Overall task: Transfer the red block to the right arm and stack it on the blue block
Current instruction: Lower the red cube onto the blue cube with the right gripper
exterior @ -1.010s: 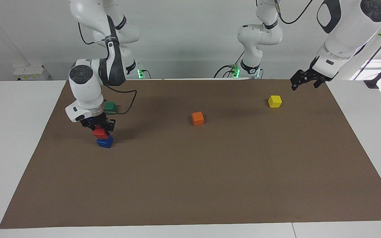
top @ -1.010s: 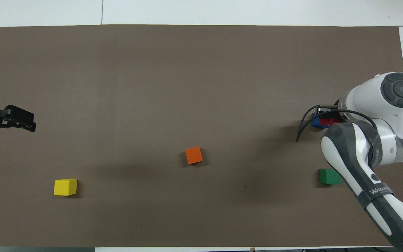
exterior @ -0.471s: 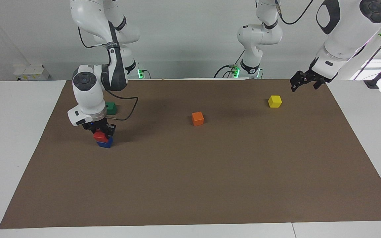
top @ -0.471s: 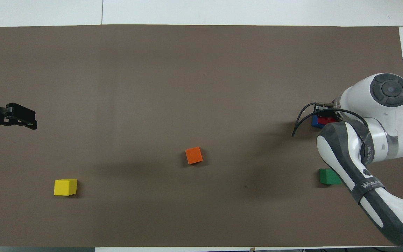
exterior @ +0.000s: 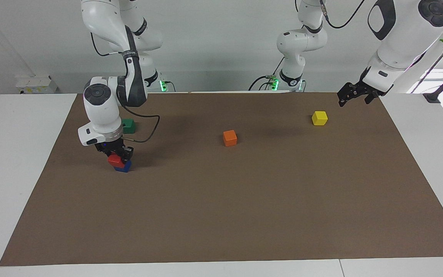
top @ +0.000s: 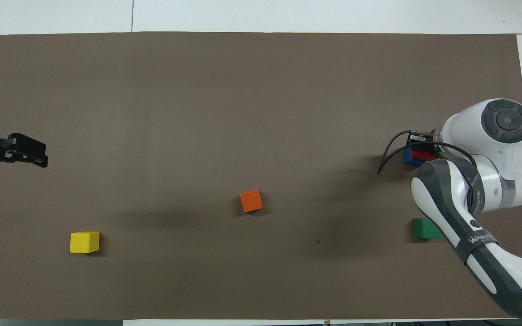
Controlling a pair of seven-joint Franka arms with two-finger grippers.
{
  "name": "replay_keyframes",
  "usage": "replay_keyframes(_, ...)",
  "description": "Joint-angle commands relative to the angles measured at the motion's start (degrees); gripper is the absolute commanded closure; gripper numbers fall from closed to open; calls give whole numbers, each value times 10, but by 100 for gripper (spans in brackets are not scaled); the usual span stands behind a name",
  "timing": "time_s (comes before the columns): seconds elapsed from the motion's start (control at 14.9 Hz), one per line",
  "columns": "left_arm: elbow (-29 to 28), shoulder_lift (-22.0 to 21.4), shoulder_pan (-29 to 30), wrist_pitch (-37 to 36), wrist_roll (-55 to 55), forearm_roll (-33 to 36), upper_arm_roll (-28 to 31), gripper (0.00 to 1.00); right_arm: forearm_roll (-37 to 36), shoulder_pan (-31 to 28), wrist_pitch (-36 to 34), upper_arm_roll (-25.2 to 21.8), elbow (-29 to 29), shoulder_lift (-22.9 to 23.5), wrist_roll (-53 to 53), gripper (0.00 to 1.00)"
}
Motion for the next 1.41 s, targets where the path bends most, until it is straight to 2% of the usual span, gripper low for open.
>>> replay_keyframes(0.0, 6, 7, 6, 25, 6, -2, -15, 0, -16, -7, 32, 6, -33, -16, 31, 100)
replay_keyframes(0.07, 8, 8, 0, 26, 6, -3, -13, 0, -16, -7, 55, 6, -48, -17, 30, 84)
replay_keyframes(0.13, 11, 10, 0, 26, 7, -3, -9, 0, -16, -7, 75, 6, -61, -19, 31, 28)
replay_keyframes(0.2, 13, 10, 0, 24, 8, -3, -8, 0, -16, -7, 79, 6, -66, -21, 31, 0)
replay_keyframes(0.61, 16, 17, -7, 23, 8, -1, -8, 0, -16, -7, 60, 6, -58, -21, 25, 0)
replay_keyframes(0.88, 15, 11, -8, 12, 5, -3, 0, 0, -13, -6, -71, 7, 16, -33, -19, 0)
replay_keyframes(1.14, 8, 1, -5, 16, 6, -4, 0, 0, -7, -9, -154, 6, 60, -69, -91, 0)
replay_keyframes(1.35, 6, -2, -3, 12, 8, -4, 0, 0, 41, -32, -205, 3, 99, -103, -215, 0)
